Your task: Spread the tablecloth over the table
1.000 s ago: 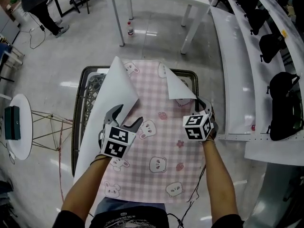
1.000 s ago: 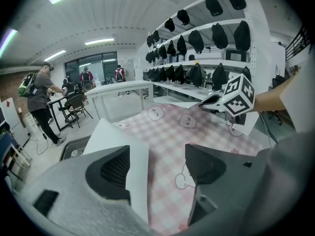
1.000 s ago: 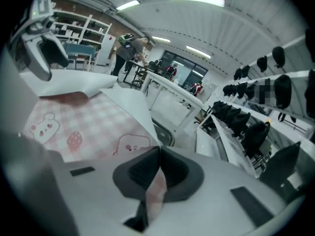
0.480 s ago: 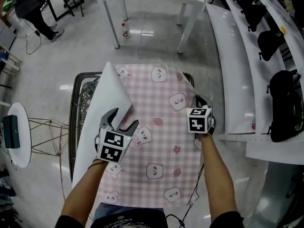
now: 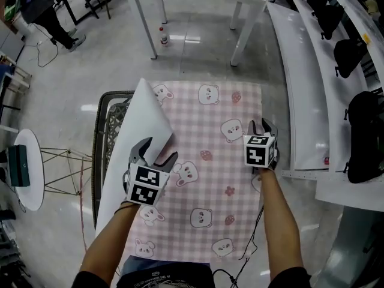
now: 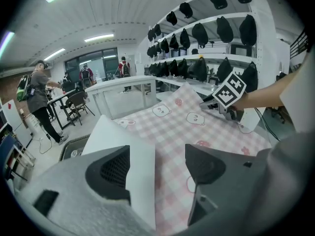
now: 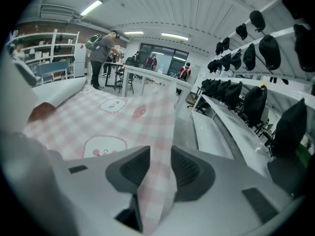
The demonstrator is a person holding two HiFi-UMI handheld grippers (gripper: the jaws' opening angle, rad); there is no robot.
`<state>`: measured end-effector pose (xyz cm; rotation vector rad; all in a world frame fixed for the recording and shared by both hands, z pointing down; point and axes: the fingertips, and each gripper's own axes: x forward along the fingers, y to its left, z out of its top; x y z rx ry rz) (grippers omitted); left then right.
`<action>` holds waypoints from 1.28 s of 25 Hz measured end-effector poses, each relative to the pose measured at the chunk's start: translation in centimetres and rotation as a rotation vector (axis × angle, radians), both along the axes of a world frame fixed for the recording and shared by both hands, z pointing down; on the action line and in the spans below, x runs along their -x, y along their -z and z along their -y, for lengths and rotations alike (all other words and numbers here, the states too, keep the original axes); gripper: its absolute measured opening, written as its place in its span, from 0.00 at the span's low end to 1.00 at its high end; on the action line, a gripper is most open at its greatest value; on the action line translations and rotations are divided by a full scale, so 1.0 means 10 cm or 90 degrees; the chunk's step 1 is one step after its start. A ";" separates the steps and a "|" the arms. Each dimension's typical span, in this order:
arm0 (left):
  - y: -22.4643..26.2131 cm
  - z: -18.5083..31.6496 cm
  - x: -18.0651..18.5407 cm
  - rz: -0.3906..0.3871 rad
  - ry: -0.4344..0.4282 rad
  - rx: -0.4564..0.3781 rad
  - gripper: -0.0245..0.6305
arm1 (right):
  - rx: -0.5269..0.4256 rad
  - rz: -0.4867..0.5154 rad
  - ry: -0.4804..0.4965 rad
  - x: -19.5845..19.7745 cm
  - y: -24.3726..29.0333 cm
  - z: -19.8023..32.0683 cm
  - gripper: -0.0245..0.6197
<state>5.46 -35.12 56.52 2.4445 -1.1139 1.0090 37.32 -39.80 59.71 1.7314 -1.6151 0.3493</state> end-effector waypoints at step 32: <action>-0.60 0.18 0.35 0.197 0.075 -0.055 0.52 | -0.039 0.194 -0.002 1.46 0.05 -1.06 0.32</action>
